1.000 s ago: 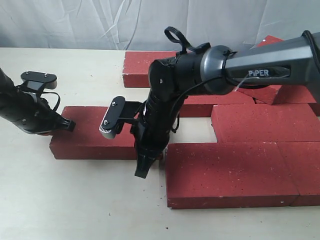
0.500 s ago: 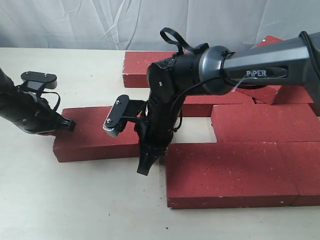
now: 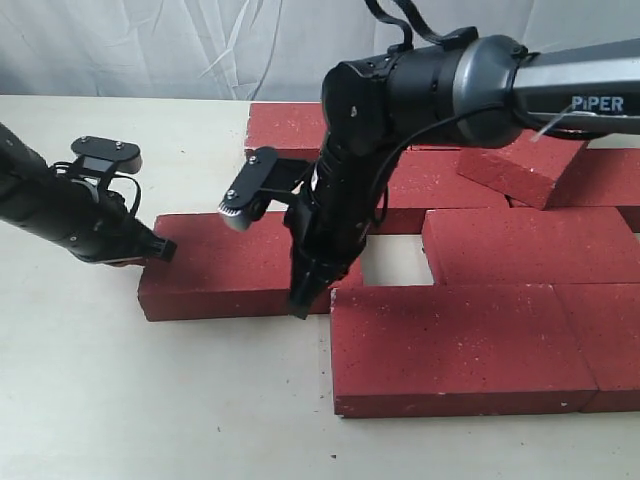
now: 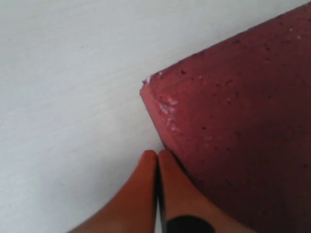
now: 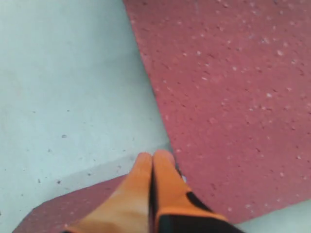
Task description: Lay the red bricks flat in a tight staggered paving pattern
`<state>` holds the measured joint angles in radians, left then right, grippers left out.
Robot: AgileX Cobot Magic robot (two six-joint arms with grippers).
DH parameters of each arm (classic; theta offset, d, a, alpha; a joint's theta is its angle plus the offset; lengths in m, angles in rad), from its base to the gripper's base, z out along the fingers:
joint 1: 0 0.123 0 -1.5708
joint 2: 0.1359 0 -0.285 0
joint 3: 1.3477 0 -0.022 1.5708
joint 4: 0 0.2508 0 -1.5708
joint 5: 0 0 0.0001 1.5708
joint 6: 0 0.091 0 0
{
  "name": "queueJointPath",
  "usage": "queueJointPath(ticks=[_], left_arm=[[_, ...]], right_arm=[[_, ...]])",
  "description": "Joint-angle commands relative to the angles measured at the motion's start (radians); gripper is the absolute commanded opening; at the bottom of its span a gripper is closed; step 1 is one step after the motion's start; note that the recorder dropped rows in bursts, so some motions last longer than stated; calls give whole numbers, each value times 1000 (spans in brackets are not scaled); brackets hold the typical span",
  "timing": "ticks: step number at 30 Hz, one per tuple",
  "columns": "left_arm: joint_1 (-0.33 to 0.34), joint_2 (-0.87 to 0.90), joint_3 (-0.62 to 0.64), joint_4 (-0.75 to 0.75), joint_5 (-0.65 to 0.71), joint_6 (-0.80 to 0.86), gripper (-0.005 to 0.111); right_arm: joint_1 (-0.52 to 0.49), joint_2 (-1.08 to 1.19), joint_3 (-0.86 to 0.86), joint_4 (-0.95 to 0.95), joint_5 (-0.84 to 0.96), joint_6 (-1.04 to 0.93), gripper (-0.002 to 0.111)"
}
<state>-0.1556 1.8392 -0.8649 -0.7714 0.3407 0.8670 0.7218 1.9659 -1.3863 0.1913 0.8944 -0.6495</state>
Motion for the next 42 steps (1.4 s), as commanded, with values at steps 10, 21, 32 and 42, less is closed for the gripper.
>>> queueJointPath(ticks=[10,21,32,42], left_arm=[[-7,-4,-21,73,-42,9,0],[102,-10,-28,127,92,-89,0],[67,4,-34,88,76,-71,0],[-7,63,-77,77,55,-71,0]], right_arm=[[-222,-5,0,-7,-57,110,-1],[-332,-15,35,55,-81,103,-1],[-330,-15,35,93,-104,101,-1],[-330,-42,37,91,-127,76,-1]])
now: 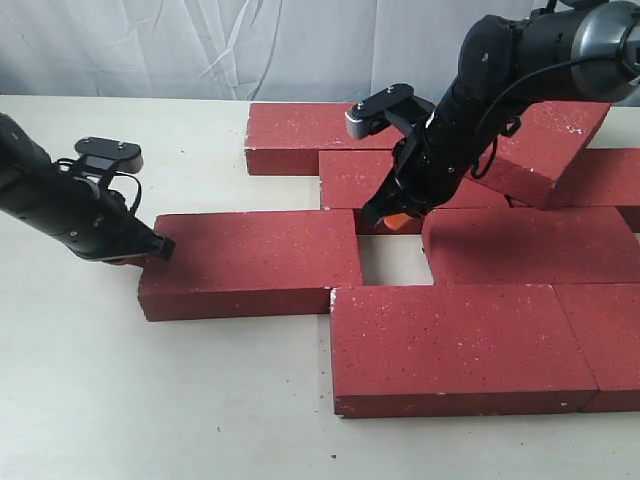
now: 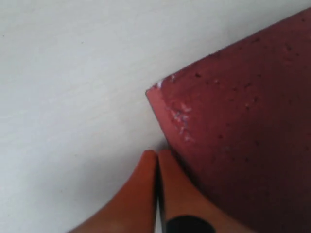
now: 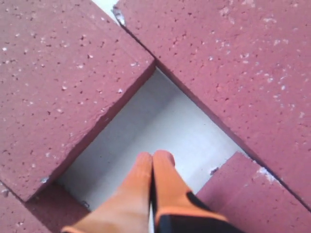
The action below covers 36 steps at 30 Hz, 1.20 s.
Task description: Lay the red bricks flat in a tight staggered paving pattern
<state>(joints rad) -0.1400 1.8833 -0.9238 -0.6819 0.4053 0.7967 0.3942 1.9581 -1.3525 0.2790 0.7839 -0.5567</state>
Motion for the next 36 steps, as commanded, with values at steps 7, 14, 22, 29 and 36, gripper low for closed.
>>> queueJointPath(ticks=[7,14,22,29,36], left_arm=[[-66,23,-21,-22,-48,-1,0],[-125,33,-23,-45,-109,-1,0],[-176,49,-47,-53,-111,-1,0],[-232,109,-92,-63,-107,-1,0],[-272,134,-105,-60,-110,-1,0]], right_arm=[[-4,-142,69,-25,-61,-17,-1],[-4,-181,103,-41,-92,-17,-1],[-4,-181,103,-43,-97,-17,-1],[-4,-181,103,-43,-100,-17,-1],[-4,-181,103,-43,-100,-17,-1]])
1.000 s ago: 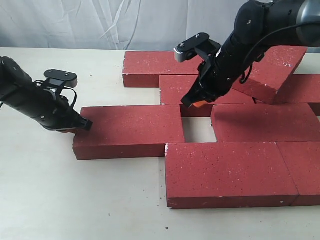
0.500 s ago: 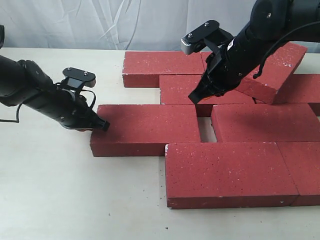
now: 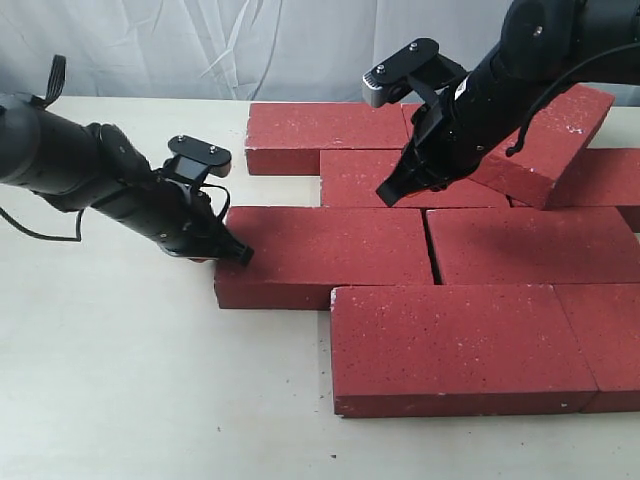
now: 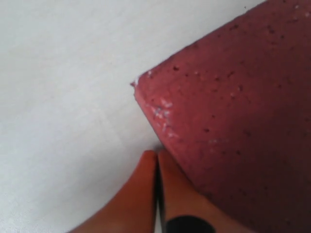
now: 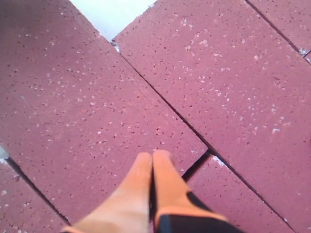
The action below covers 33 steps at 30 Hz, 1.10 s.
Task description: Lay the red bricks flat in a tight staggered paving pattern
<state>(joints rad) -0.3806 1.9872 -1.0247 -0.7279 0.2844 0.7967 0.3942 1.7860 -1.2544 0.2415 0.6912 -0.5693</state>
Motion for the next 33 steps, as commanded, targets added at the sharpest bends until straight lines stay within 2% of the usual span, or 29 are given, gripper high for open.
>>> queueJointPath(ticks=[1,7,12,19,28,33], left_arm=[[-32,31,-4,-14,11,-1,0],[-29,22,-4,37,20,-5,0],[1,-3,-4,53,51,-11,0],[10,-26,-4,52,164,-11,0],[10,-22,-4,23,94,-11,0],[-14,-4,-4,11,62,30,0]], right_arm=[[-4,-9,5,-6,-8,-4,-1],[-4,-9,5,-6,-9,-4,-1],[-4,-9,5,-4,-9,-4,-1],[-4,-9,5,-4,-6,-4,-1],[-4,-9,5,15,-11,-4,-1],[-4,-9,5,19,-17,-4,-1]])
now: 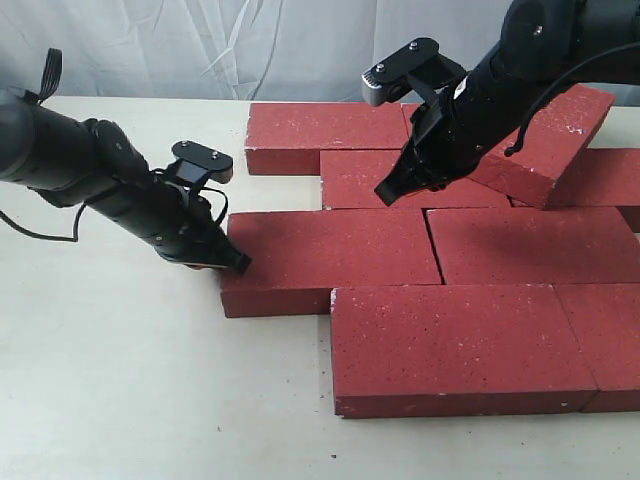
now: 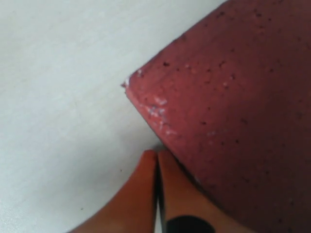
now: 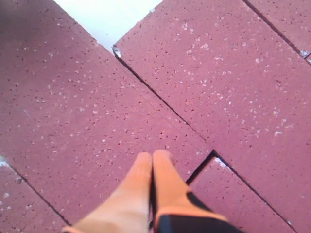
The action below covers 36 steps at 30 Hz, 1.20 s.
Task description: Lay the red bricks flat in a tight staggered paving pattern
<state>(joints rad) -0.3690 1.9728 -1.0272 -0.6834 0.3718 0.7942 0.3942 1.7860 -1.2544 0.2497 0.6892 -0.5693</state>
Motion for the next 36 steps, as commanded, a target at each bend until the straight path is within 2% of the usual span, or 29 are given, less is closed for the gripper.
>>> queueJointPath(ticks=[1,9,16,20,26,29,33,36], left_arm=[[-35,10,-2,-52,-62,33,0],[-38,1,-2,-29,-37,35,0],[50,-35,-2,-7,3,25,0],[76,-45,-2,28,32,19,0],[128,-125,-2,27,153,0,0],[106,-175,-2,-32,171,16,0],[22,-200,-3,-235,73,174,0],[-52,-192,-28,-326,59,315,0]], right_arm=[[-4,-9,5,10,-15,-4,-1],[-4,-9,5,10,-18,-4,-1],[-4,-9,5,10,-19,-4,-1],[-4,5,5,12,-29,-4,-1],[-2,1,3,49,-64,-4,-1],[-2,-10,3,35,-134,-52,-1],[-31,-14,-6,-20,-422,-62,-1],[-118,-1,-95,-11,-376,-15,-1]])
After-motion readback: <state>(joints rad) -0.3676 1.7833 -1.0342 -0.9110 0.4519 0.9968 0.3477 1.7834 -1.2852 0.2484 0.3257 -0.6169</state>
